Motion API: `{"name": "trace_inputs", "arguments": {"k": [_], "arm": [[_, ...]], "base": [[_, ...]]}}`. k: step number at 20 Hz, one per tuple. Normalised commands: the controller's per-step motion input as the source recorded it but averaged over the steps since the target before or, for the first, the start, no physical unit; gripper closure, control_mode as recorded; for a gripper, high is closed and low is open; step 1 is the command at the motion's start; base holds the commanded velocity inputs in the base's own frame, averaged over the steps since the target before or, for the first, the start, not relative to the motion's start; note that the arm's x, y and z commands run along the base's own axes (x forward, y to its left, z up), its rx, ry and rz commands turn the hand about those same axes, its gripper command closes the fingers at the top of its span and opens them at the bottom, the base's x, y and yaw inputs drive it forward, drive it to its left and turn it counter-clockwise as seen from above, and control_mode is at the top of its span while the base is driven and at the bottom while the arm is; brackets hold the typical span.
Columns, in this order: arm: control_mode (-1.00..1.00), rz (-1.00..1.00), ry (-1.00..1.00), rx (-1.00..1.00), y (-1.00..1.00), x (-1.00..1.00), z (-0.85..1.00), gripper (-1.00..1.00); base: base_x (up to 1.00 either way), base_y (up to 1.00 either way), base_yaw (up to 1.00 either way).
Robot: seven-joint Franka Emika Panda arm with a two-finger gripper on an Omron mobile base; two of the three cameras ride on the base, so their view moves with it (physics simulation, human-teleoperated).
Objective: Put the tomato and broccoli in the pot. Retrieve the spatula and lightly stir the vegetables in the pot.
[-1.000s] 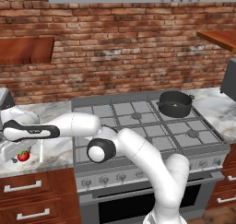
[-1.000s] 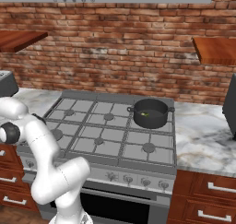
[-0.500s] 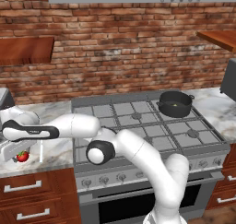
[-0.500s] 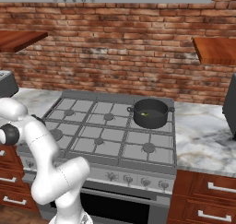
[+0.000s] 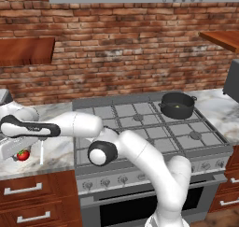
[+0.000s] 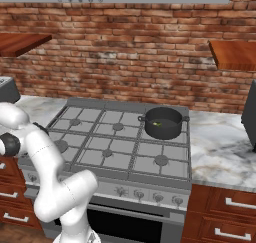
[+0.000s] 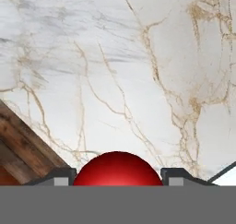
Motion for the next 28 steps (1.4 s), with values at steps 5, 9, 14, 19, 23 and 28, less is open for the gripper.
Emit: {"name": "trace_inputs", "arguments": {"k": [5, 9, 14, 19, 23, 28], "arm": [[-1.0, -0.18, -0.06, 0.01, -0.63, -0.21, 0.4, 1.0], [-1.0, -0.16, -0.08, 0.06, -0.9, -0.28, 0.07, 1.0], [-1.0, -0.14, -0.01, 0.1, -1.0, -0.45, 0.0, 1.0], [-1.0, -0.11, -0.04, 0.13, -1.0, -0.71, -0.14, 1.0], [-1.0, -0.11, -0.08, 0.13, -1.0, -0.74, -0.13, 1.0], [-1.0, -0.09, -0.14, 0.11, -0.96, -0.51, 0.2, 1.0]], "base": [[0.0, 0.0, 0.0], [0.0, 0.0, 0.0], [0.0, 0.0, 0.0], [0.0, 0.0, 0.0], [0.0, 0.0, 0.0], [0.0, 0.0, 0.0]]}}
